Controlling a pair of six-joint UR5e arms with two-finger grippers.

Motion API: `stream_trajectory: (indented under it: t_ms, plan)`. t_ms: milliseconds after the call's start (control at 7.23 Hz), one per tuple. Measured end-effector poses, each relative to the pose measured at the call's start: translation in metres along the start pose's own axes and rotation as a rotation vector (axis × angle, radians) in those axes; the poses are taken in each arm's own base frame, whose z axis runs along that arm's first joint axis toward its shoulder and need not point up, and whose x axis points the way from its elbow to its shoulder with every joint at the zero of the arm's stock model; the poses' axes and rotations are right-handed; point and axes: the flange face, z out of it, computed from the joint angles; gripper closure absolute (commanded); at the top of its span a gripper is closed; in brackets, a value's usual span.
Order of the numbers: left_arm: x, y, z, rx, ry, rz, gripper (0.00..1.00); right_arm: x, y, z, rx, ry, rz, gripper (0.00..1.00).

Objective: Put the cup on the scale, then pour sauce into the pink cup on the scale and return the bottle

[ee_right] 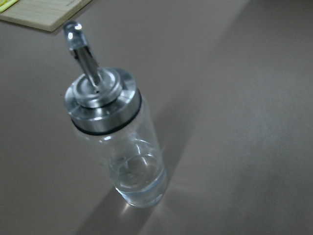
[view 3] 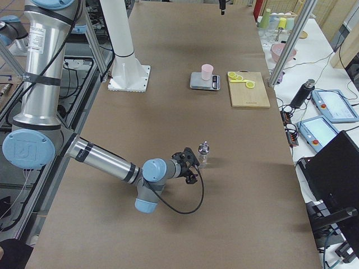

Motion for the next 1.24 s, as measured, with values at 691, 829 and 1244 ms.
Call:
stream_trajectory:
  t_ms: [691, 829, 1244]
  plan:
    - [-0.046, 0.002, 0.001, -0.002, -0.028, 0.069, 0.03, 0.097, -0.065, -0.009, -0.227, 0.254, 0.176, 0.0]
    - [-0.088, -0.011, 0.002, -0.006, -0.062, 0.132, 0.03, 0.107, -0.091, -0.004, -0.274, 0.263, 0.188, 0.0]
    - [-0.257, -0.064, 0.006, -0.081, -0.155, 0.346, 0.02, 0.125, -0.159, -0.021, -0.405, 0.271, 0.151, 0.0]
